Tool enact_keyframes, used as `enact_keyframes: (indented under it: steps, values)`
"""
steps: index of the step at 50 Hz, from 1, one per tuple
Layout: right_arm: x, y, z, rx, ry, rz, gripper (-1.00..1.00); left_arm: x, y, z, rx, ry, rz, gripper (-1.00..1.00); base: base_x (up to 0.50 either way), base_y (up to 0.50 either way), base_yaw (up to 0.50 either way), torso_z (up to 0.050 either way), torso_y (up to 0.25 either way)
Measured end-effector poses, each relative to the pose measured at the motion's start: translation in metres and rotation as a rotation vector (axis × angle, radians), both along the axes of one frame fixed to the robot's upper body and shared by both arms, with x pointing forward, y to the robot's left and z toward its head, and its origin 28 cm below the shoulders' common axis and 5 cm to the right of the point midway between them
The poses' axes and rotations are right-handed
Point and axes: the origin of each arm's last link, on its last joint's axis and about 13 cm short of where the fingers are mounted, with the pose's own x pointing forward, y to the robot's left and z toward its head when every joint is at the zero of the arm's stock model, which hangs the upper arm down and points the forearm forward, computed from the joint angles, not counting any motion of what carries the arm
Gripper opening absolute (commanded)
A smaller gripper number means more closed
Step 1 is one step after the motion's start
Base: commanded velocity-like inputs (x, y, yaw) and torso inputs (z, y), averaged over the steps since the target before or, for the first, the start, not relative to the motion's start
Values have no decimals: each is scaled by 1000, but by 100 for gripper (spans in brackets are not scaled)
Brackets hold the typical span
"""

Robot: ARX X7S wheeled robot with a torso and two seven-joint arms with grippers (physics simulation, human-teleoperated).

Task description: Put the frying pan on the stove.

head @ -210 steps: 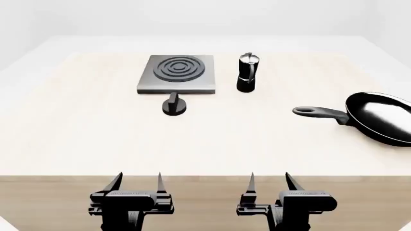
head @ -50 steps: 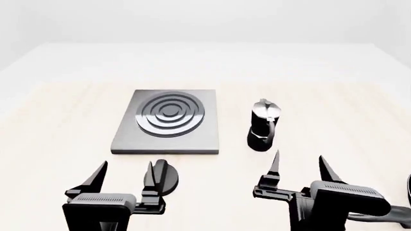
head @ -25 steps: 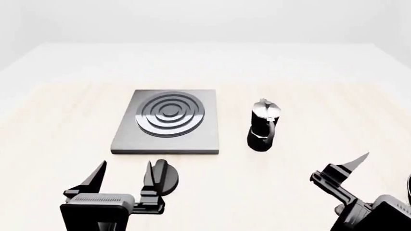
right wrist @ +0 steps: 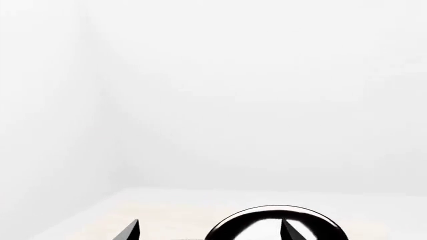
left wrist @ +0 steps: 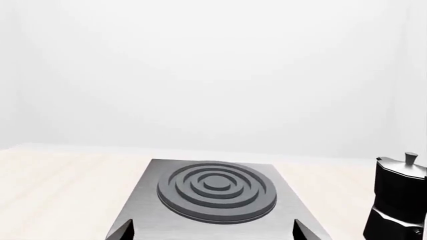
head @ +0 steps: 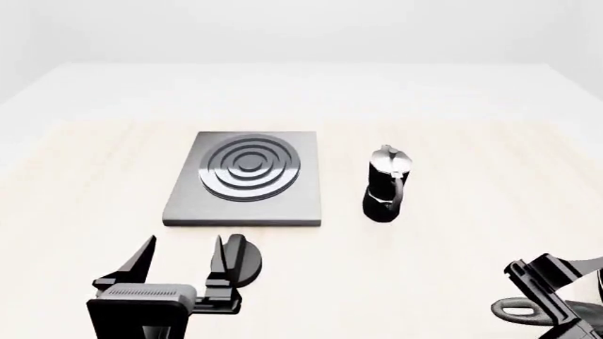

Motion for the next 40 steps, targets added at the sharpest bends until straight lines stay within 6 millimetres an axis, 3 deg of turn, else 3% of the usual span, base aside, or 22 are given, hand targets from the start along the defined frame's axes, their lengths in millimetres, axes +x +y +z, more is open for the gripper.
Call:
enact_keyframes:
  steps: [40]
  values:
    - [22, 1, -16, 221, 32, -80, 100, 0, 0, -1, 1, 1, 2, 100, 0, 0, 0, 0, 0]
